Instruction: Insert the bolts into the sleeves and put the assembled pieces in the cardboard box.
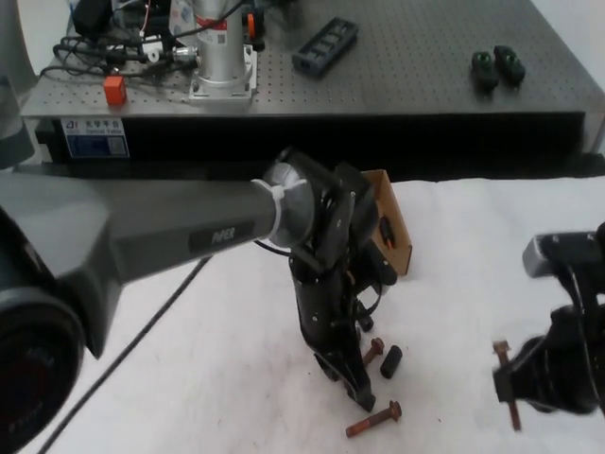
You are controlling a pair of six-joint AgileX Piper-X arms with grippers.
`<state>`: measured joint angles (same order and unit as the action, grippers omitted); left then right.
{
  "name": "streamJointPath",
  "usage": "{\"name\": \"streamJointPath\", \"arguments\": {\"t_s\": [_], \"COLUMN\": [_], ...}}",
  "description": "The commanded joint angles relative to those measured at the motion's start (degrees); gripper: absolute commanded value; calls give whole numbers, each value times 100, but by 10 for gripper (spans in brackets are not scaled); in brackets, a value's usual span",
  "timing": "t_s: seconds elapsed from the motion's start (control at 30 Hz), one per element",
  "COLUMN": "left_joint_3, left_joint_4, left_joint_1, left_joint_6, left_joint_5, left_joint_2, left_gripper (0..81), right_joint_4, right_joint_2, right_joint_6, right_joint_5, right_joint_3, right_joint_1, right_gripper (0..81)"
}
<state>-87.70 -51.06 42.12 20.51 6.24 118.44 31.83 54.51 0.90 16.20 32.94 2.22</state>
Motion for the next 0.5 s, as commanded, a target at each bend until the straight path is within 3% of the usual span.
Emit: {"name": "streamJointPath", "arguments": {"t_s": [0.0, 0.13, 0.37, 0.47], "left_joint_3": [-80, 792, 3721, 4419], "left_joint_4": [67, 999, 5215, 6325], "left_joint_1": [-47, -187, -163, -163], "left_joint_6": [-416, -1308, -2337, -2804], "left_joint_5": [23, 724, 2799, 2959], "left_joint_2": [-680, -1742, -3759, -4299], "left_gripper": [7, 7, 7, 7], "right_joint_4": [-83, -1800, -4363, -4764], "right_joint_2": [-30, -466, -506, -432], "right_joint_6": [-323, -1419, -3175, -3406], "right_joint_5": [554, 903, 1576, 1573], "right_joint_3": [53, -30, -196, -196], "right_joint_1": [-22, 112, 514, 738], "right_gripper": [33, 33, 33, 33]}}
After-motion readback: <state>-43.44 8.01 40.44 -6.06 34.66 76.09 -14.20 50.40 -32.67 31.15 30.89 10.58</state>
